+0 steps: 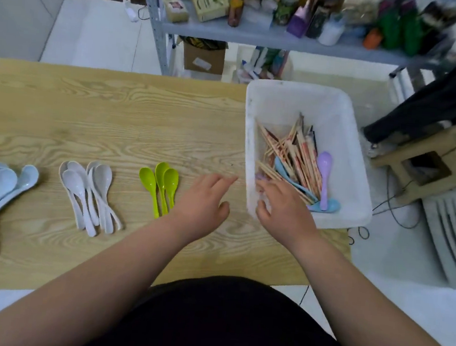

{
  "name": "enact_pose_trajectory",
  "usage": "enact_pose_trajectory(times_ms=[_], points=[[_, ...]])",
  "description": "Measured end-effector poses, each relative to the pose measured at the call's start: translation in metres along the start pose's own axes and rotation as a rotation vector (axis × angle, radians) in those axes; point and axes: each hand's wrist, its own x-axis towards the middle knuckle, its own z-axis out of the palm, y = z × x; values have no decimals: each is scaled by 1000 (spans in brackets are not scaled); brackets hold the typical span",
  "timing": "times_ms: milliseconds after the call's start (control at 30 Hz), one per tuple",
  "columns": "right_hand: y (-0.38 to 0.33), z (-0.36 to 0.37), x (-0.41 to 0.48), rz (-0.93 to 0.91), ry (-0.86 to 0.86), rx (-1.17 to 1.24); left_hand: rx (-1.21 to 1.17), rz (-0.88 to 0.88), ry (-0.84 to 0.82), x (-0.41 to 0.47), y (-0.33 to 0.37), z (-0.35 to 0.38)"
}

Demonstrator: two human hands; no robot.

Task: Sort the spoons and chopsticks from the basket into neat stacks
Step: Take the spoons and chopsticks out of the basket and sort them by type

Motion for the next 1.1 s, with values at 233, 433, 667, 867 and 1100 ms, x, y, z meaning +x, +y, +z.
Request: enact_pose_trajectory(times_ms=[233, 433, 667, 867, 1100], points=[[140, -44, -26, -118, -55, -94, 70, 41, -328, 50, 98, 60], [202, -53, -22, -373, -89, -119, 82, -234, -487, 97, 122, 87], [206, -46, -22, -400, -90, -89, 299, -267, -701, 147, 127, 111], [208, -45, -20, -358, -164, -93, 417, -206, -677, 150, 124, 115], [189, -40, 15, -69, -322, 28, -85, -314, -25, 119, 137, 76]])
